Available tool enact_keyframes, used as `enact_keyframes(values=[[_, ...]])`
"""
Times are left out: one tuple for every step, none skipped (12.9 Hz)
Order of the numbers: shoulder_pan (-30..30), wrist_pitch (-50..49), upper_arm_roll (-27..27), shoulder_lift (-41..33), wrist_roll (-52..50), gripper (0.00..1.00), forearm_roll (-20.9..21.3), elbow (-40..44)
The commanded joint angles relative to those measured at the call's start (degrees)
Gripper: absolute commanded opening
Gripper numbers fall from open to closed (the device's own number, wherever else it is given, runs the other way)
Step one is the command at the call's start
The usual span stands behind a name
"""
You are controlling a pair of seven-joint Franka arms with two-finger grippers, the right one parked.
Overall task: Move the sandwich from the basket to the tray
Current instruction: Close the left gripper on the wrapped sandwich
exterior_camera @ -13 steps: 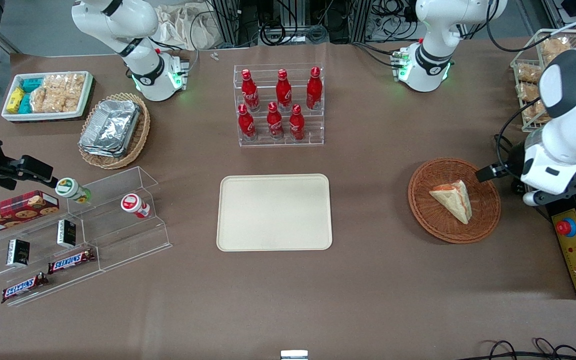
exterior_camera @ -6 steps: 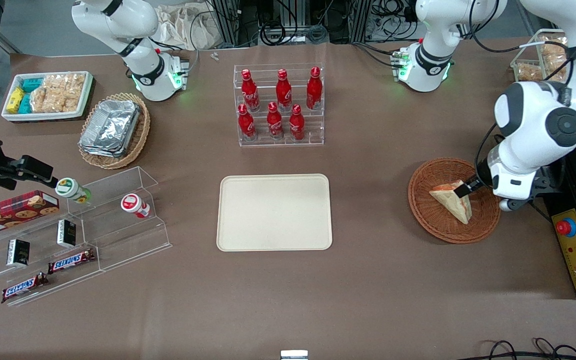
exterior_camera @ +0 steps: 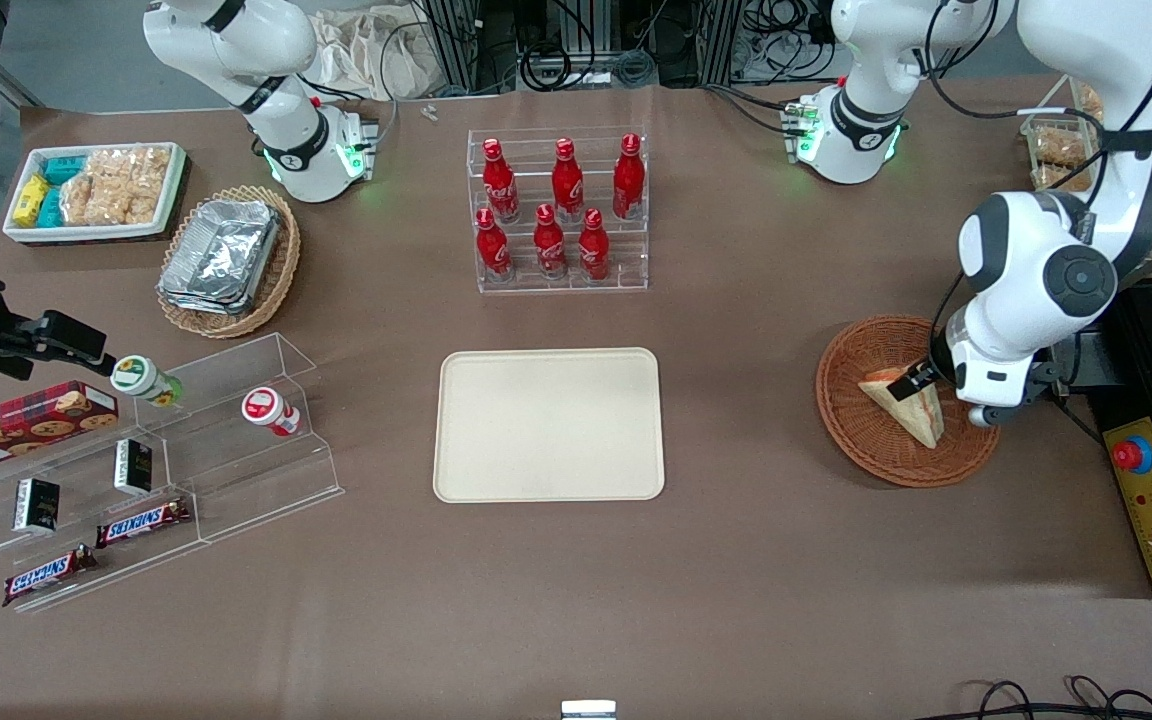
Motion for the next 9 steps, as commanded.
enact_keyframes(values=[[0.1, 3.9, 0.1, 2.8, -1.2, 1.0, -0.1, -0.7], [0.1, 4.4, 0.2, 3.7, -1.2, 1.0, -0.1, -0.7], [0.2, 5.3, 0.2, 4.4, -1.2, 1.0, -0.1, -0.8], [0.2, 5.9, 0.2, 5.5, -1.2, 1.0, -0.1, -0.6], [0.2, 6.9, 0.2, 6.2, -1.1, 0.95, -0.1, -0.5], [0.2, 7.3, 0.2, 6.5, -1.2, 0.68, -0.1, -0.5], [0.3, 7.3, 0.2, 6.3, -1.7, 0.34, -0.2, -0.4], [0.4, 7.3, 0.2, 6.0, -3.1, 0.02, -0.2, -0.3], [0.4, 7.3, 0.2, 6.0, -4.4, 0.0, -0.2, -0.1]])
